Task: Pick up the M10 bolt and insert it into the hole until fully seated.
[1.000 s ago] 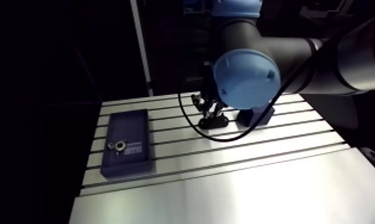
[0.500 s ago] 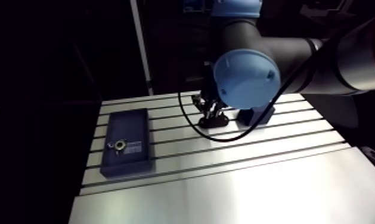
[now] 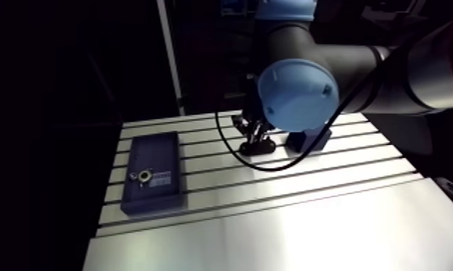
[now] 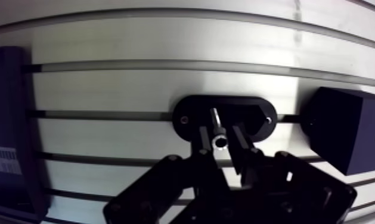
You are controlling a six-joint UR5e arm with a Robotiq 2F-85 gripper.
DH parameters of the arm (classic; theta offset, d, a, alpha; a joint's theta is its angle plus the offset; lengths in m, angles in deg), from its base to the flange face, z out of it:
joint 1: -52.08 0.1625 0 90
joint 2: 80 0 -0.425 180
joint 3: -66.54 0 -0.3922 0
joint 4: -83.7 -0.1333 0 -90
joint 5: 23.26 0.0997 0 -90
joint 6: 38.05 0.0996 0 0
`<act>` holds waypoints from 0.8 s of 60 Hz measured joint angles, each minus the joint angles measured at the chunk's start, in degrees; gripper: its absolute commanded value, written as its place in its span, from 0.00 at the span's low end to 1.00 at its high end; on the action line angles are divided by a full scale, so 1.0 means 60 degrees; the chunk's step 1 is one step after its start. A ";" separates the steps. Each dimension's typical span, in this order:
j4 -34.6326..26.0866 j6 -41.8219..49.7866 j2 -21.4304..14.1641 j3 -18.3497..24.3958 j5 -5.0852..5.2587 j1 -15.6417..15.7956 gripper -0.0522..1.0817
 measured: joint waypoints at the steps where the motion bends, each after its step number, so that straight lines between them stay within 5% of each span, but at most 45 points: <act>1: 0.0000 0.0000 0.0000 0.0000 0.0001 0.0000 0.66; 48: 0.0010 0.0000 -0.0045 -0.0011 0.0030 -0.0004 0.71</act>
